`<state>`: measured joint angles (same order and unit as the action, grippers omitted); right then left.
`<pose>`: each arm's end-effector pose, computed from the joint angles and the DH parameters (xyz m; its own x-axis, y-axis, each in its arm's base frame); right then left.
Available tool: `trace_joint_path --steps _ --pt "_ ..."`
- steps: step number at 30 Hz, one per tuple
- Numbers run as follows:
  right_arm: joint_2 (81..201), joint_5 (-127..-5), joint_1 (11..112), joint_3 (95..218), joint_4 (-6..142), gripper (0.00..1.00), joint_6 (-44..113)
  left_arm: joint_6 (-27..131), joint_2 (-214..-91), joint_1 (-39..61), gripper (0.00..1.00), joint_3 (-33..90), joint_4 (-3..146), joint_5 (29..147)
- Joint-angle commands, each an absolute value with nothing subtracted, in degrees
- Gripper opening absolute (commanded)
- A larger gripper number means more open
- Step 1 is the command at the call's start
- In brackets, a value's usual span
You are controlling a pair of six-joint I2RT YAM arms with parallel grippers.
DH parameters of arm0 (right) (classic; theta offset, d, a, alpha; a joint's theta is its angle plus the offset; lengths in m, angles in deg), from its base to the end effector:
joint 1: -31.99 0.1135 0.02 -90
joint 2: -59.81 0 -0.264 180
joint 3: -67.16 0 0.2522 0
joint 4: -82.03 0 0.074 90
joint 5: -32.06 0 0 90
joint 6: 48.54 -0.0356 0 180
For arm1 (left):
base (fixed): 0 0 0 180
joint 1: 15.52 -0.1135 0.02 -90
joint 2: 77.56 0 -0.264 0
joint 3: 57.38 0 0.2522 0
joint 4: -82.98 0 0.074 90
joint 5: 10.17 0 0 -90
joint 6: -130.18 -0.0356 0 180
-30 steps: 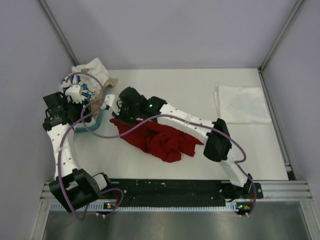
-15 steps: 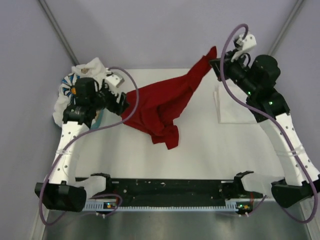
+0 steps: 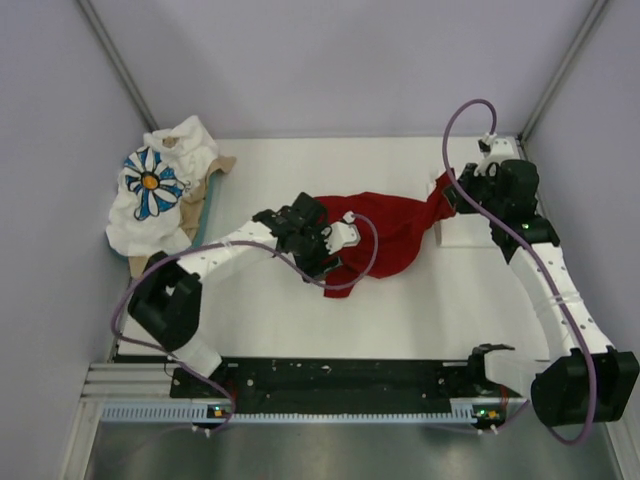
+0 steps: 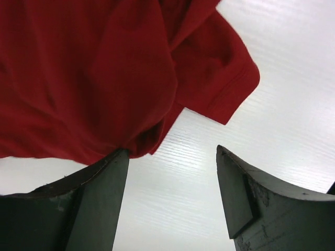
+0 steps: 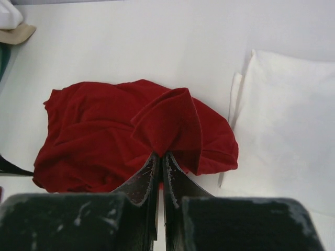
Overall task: Fold and stack the t-shirts
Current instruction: Flatten out the tshirt
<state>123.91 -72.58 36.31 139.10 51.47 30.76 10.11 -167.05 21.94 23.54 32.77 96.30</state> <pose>0.2532 0.0281 0.3435 -0.4351 0.1473 -0.8882 -0.2285 0.9362 0.2672 0.2503 -0.2045 0.2474 -0.2368 0.7868 -0.5701 0.9458 0.3208 0.0499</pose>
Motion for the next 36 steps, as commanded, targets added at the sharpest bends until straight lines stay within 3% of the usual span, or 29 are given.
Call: trace_joint_path --steps 1,6,15,17,19,20,23,29,36 --pt "122.04 -72.71 35.15 140.43 55.79 0.00 30.48 7.84 -171.59 26.13 0.71 22.92 32.30 91.70" --pt "122.39 -72.10 34.98 140.25 55.52 0.00 30.91 7.30 -174.32 32.55 0.71 20.63 34.32 93.88" --pt "121.87 -71.13 34.89 139.90 55.17 0.00 31.18 9.85 -179.41 34.93 0.73 22.91 37.14 92.85" --pt "121.43 -70.95 34.72 140.34 55.00 0.00 31.18 10.55 -181.35 35.11 0.58 23.18 37.23 89.08" --pt "120.38 -71.13 34.01 141.21 54.30 0.00 31.27 11.08 -180.66 34.76 0.06 23.01 37.14 82.51" --pt "119.67 -71.04 33.49 141.91 53.94 0.00 31.27 11.52 -179.26 34.15 0.00 22.66 37.75 77.59" --pt "116.78 -70.43 32.17 144.46 53.33 0.00 31.09 12.31 -172.24 28.46 0.00 23.61 37.41 70.87" --pt "112.73 -69.28 30.67 153.07 50.52 0.00 32.23 12.24 -153.70 7.89 0.00 32.31 31.78 71.39" --pt "108.33 -70.42 30.67 160.54 48.50 0.00 32.85 5.55 -137.51 2.60 0.00 38.02 30.64 62.62"
